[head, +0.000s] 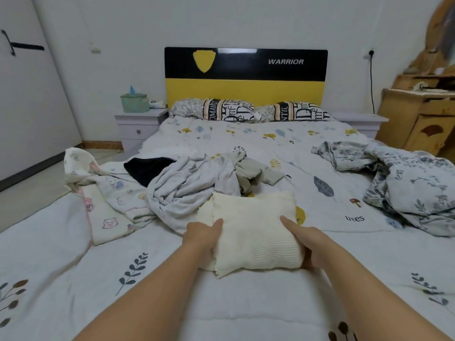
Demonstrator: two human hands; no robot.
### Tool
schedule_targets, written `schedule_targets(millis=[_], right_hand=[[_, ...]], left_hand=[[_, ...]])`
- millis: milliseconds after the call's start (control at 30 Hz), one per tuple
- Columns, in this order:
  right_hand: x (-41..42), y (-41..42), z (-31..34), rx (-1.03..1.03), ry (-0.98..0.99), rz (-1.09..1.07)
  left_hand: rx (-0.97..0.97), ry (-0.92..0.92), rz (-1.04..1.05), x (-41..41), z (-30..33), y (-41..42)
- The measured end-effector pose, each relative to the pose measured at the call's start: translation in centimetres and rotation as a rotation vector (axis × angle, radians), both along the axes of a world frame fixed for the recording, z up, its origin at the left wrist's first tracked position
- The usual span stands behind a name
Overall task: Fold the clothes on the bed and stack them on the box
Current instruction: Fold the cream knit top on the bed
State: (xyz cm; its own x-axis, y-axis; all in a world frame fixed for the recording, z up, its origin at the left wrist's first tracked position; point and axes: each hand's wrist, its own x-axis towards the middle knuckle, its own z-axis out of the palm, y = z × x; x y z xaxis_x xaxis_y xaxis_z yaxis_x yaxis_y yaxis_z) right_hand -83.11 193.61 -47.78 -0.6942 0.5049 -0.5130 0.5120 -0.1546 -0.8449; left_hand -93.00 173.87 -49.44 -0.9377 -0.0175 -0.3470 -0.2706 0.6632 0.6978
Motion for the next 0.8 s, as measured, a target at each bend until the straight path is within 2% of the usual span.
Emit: schedule_targets(millis=[67, 133, 200, 333, 567, 800], right_hand=[[0.1, 0.0, 0.2, -0.112, -0.022, 0.025], [0.1, -0.2, 0.5, -0.158, -0.053, 0.041], [0.1, -0.3, 0.9, -0.188, -0.038, 0.020], [0.8, -1.3, 1.8, -0.222, 0.027, 0.044], [2.7, -3.3, 4.9, -0.123, 0.108, 0.073], [6.3, -6.5, 7.7, -0.153, 0.254, 0.157]], left_hand=[[0.127, -0.045, 0.002, -0.5, -0.2, -0.2], [0.386, -0.142, 0.039, -0.8, -0.4, -0.5], [0.530, -0.210, 0.062, -0.5, -0.3, -0.6], [0.564, -0.194, -0.006, 0.4, 0.1, -0.5], [0.661, -0.122, -0.094, 2.8, 2.4, -3.3], [0.728, -0.005, -0.037, 7.3, 6.5, -7.7]])
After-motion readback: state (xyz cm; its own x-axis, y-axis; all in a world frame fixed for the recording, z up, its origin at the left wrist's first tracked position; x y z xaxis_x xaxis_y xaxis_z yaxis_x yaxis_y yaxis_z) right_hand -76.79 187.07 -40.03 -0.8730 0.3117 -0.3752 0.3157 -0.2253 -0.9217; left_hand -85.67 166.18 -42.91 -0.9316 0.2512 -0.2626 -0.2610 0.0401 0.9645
